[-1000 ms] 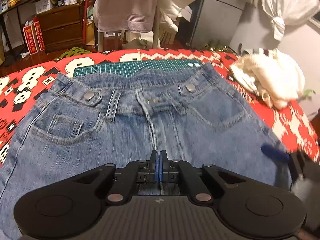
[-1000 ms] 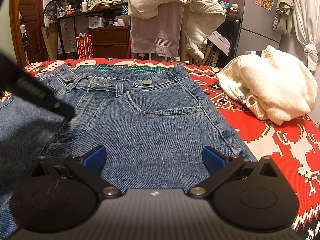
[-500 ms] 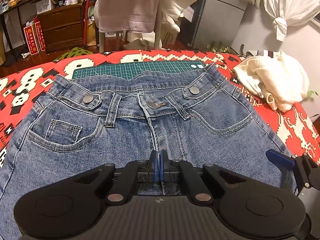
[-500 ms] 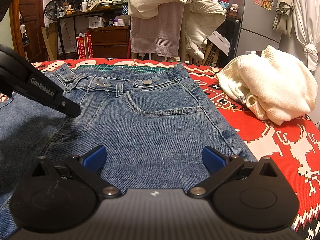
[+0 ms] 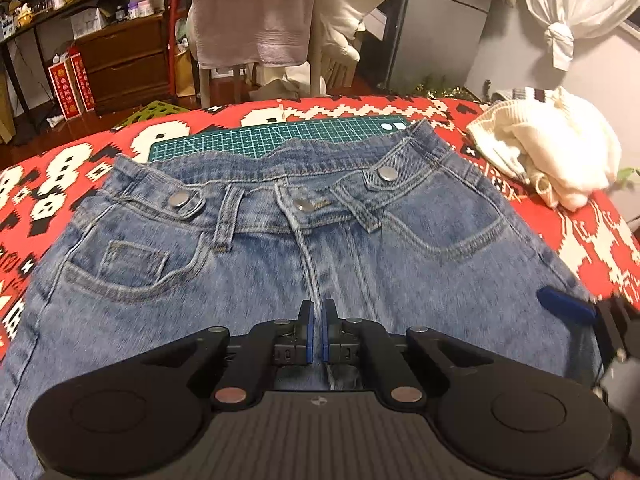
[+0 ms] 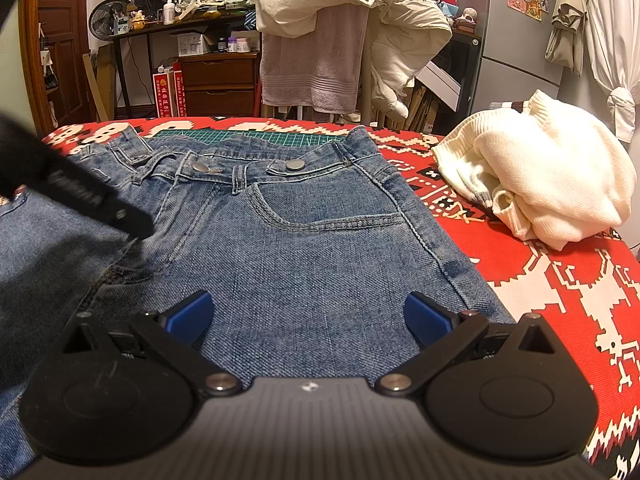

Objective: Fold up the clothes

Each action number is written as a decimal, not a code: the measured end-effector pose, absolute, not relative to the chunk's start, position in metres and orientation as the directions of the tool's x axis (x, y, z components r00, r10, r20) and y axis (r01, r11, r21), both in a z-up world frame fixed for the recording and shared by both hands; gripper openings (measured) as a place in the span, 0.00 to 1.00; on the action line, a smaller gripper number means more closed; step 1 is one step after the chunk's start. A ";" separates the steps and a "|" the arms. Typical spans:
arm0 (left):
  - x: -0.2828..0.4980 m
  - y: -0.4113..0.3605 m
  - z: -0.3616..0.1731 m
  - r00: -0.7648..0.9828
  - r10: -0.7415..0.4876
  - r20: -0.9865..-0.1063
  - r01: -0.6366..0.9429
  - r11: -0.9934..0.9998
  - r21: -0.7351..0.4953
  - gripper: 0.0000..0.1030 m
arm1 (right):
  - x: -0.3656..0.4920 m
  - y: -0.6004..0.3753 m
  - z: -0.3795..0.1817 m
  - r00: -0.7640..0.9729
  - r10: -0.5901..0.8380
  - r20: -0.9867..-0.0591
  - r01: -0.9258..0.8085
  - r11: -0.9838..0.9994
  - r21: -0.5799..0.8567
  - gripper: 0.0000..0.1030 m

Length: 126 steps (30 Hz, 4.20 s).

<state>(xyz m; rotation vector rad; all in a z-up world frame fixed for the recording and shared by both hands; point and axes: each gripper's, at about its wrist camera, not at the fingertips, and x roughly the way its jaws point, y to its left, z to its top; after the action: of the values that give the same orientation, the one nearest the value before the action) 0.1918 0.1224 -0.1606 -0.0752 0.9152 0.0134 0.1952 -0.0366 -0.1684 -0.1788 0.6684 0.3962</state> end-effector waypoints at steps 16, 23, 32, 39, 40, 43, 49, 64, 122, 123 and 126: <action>0.141 0.124 -0.168 0.618 0.052 -0.784 -0.046 0.998 0.030 0.04 | 0.196 -0.037 -0.168 0.714 0.299 -0.634 -0.412 0.911 -0.035 1.00; 0.137 0.129 -0.169 0.619 0.043 -0.784 -0.055 0.998 0.012 0.04 | 0.196 -0.037 -0.168 0.714 0.298 -0.634 -0.412 0.911 -0.035 1.00; 0.139 0.129 -0.169 0.615 0.039 -0.787 -0.038 0.999 0.020 0.04 | 0.196 -0.037 -0.169 0.714 0.298 -0.633 -0.412 0.911 -0.035 1.00; 0.151 0.130 -0.167 0.619 0.073 -0.782 -0.048 0.997 0.056 0.04 | 0.196 -0.037 -0.168 0.714 0.298 -0.633 -0.412 0.911 -0.035 1.00; 0.156 0.131 -0.166 0.621 0.079 -0.780 -0.055 0.997 0.057 0.04 | 0.196 -0.037 -0.168 0.714 0.298 -0.633 -0.412 0.911 -0.035 1.00; 0.171 0.134 -0.164 0.624 0.094 -0.776 -0.079 0.995 0.057 0.04 | 0.196 -0.037 -0.168 0.714 0.298 -0.633 -0.412 0.911 -0.035 1.00; 0.182 0.139 -0.164 0.625 0.082 -0.776 -0.078 0.996 0.042 0.04 | 0.196 -0.037 -0.168 0.714 0.298 -0.633 -0.412 0.911 -0.035 1.00; 0.160 0.128 -0.169 0.621 0.098 -0.778 -0.021 0.994 0.108 0.06 | 0.196 -0.037 -0.169 0.714 0.298 -0.633 -0.412 0.911 -0.035 1.00; 0.095 0.153 -0.172 0.652 0.098 -0.752 -0.040 0.995 0.095 0.08 | 0.196 -0.038 -0.169 0.714 0.298 -0.634 -0.412 0.911 -0.035 1.00; 0.091 0.155 -0.172 0.652 0.101 -0.752 -0.045 0.994 0.095 0.09 | 0.196 -0.038 -0.169 0.714 0.298 -0.634 -0.412 0.911 -0.035 1.00; 0.083 0.162 -0.170 0.647 0.104 -0.755 -0.056 0.994 0.089 0.10 | 0.196 -0.038 -0.169 0.714 0.298 -0.634 -0.412 0.911 -0.035 1.00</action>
<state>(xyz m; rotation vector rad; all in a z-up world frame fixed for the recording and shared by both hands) 0.0827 0.1618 -0.1705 0.0594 0.8621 0.0915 0.1963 -0.0380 -0.1685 -0.1786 0.6687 0.3955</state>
